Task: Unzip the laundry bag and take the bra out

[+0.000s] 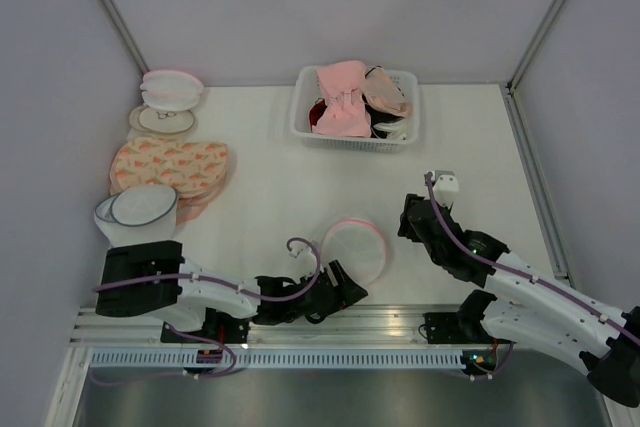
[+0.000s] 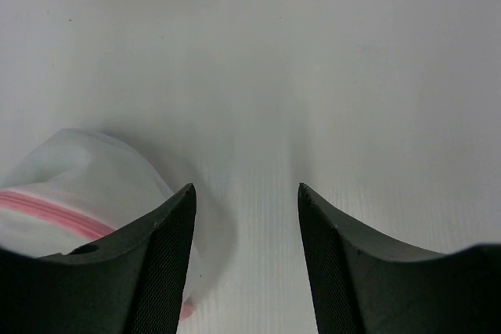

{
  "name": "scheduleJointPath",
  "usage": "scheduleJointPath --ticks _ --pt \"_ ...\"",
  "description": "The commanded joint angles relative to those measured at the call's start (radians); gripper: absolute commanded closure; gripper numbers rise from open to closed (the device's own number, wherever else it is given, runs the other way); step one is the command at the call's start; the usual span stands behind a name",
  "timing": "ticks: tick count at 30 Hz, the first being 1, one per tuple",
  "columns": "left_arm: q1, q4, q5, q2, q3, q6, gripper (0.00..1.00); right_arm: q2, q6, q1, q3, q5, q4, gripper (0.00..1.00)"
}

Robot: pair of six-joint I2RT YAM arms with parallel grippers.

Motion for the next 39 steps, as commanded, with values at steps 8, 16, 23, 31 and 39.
scheduleJointPath --ticks 8,16,23,31,39 --pt "-0.049 -0.11 -0.322 0.034 -0.012 -0.277 0.18 -0.016 0.027 0.005 -0.042 -0.009 0.014 0.39" --pt "-0.023 -0.072 -0.457 0.154 -0.009 -0.364 0.14 -0.014 0.024 0.015 -0.057 -0.029 0.034 0.4" --pt "-0.006 0.166 -0.463 0.176 -0.051 -0.214 0.61 -0.065 0.046 0.063 -0.063 -0.021 0.011 0.46" --pt "-0.007 0.118 -0.465 0.012 -0.056 -0.101 0.98 -0.134 0.061 0.161 -0.016 -0.081 -0.079 0.48" --pt "0.068 -0.256 -0.474 -0.212 0.036 -0.154 0.98 -0.203 0.04 0.282 -0.005 -0.271 -0.05 0.46"
